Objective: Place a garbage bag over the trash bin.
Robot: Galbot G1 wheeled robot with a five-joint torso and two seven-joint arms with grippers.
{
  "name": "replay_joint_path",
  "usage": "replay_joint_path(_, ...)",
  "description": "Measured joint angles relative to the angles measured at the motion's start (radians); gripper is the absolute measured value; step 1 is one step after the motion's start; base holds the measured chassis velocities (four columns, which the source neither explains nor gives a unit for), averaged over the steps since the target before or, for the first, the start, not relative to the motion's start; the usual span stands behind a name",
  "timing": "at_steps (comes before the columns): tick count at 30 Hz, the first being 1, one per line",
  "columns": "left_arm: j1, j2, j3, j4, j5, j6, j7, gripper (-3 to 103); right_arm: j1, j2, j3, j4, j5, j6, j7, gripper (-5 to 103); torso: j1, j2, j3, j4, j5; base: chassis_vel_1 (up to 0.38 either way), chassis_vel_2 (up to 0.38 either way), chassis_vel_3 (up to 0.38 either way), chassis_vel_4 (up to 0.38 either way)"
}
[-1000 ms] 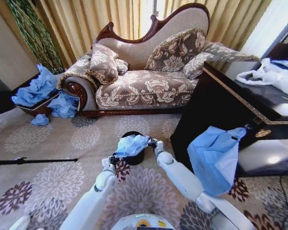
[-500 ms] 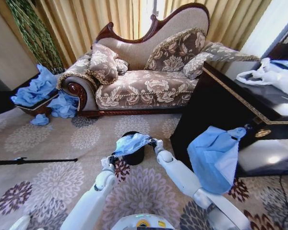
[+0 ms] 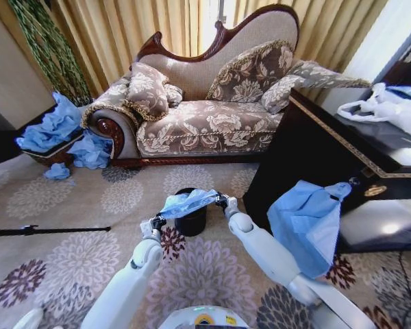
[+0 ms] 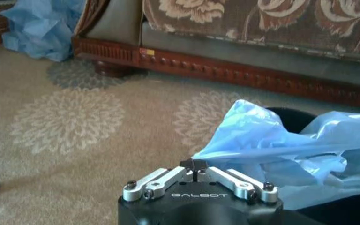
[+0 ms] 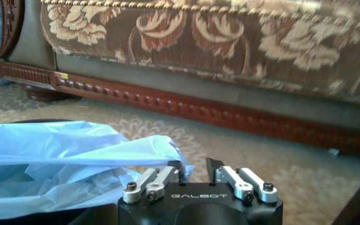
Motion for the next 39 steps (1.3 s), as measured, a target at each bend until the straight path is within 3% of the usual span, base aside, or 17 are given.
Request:
replay_joint_path(5,0.004,0.011,-0.004,-0.028,0.003,0.000,-0.003,0,-0.027,-0.033,0.001,0.068,-0.041,-0.026,0.025,40,0.000,0.000,0.000,-0.0002,0.0000,0.000,0.000,0.000,0.000)
replay_joint_path(8,-0.009,0.032,-0.012,-0.050,0.005,-0.004,-0.004,0,-0.047,-0.057,0.002,0.121,-0.053,-0.039,0.031,56,0.000,0.000,0.000,-0.0003,0.0000,0.000,0.000,0.000,0.000)
replay_joint_path(10,-0.013,0.037,-0.014,-0.052,0.006,-0.005,-0.002,0,-0.049,-0.059,0.001,0.127,-0.050,-0.042,0.033,56,0.000,0.000,0.000,-0.0002,0.0000,0.000,0.000,0.000,0.000)
replay_joint_path(13,-0.026,0.059,-0.019,-0.060,0.004,-0.006,0.002,0,-0.049,-0.053,0.002,0.126,-0.042,-0.044,0.039,73,0.000,0.000,0.000,-0.0002,0.0000,0.000,0.000,0.000,0.000)
replay_joint_path(15,-0.026,0.062,-0.020,-0.061,0.004,-0.006,0.003,0,-0.048,-0.051,0.002,0.126,-0.037,-0.046,0.041,73,0.000,0.000,0.000,-0.0001,0.0000,0.000,0.000,0.000,0.000)
replay_joint_path(17,-0.014,0.068,-0.022,-0.068,0.009,-0.006,0.006,0,-0.044,-0.047,-0.002,0.126,-0.027,-0.053,0.043,84,0.000,0.000,0.000,-0.0001,-0.0001,0.000,0.000,0.000,0.000)
replay_joint_path(22,0.017,0.069,-0.022,-0.089,0.017,-0.004,0.007,-3,-0.037,-0.034,-0.006,0.117,-0.017,-0.059,0.043,98,0.000,0.000,0.000,0.0001,-0.0001,0.000,0.000,0.000,0.000)
replay_joint_path(26,0.028,0.068,-0.018,-0.100,0.039,-0.002,0.007,19,-0.037,-0.024,-0.008,0.103,0.002,-0.063,0.043,100,0.000,0.000,0.000,-0.0001,-0.0001,0.000,0.000,0.000,0.000)
replay_joint_path(28,0.029,0.072,-0.016,-0.103,0.043,-0.002,0.010,19,-0.038,-0.024,-0.008,0.100,0.005,-0.064,0.044,100,0.000,0.000,0.000,0.0000,-0.0001,0.000,0.000,0.000,0.000)
replay_joint_path(30,0.030,0.083,-0.014,-0.109,0.065,-0.002,0.016,34,-0.046,-0.027,-0.006,0.104,0.008,-0.065,0.044,100,0.000,0.000,0.000,-0.0001,-0.0001,0.000,0.000,0.000,0.000)
replay_joint_path(35,0.038,0.092,-0.016,-0.121,0.087,-0.004,0.020,40,-0.055,-0.034,-0.005,0.119,0.012,-0.067,0.049,100,0.000,0.000,0.000,-0.0003,-0.0002,0.000,0.000,0.000,0.000)
replay_joint_path(36,0.057,0.106,-0.021,-0.143,0.115,-0.008,0.026,51,-0.063,-0.038,-0.002,0.126,0.012,-0.067,0.052,100,0.000,0.000,0.000,-0.0003,-0.0001,0.000,0.000,0.000,0.000)
replay_joint_path(37,0.066,0.112,-0.023,-0.153,0.127,-0.010,0.028,51,-0.065,-0.038,-0.001,0.127,0.012,-0.067,0.053,100,0.000,0.000,0.000,-0.0002,-0.0002,0.000,0.000,0.000,0.000)
replay_joint_path(38,0.088,0.127,-0.030,-0.177,0.155,-0.014,0.038,62,-0.071,-0.037,0.002,0.129,0.010,-0.067,0.056,100,0.000,0.000,0.000,-0.0001,-0.0001,0.000,0.000,0.000,0.000)
replay_joint_path(39,0.088,0.127,-0.030,-0.177,0.155,-0.014,0.038,62,-0.071,-0.037,0.002,0.129,0.010,-0.067,0.056,100,0.000,0.000,0.000,-0.0001,-0.0001,0.000,0.000,0.000,0.000)
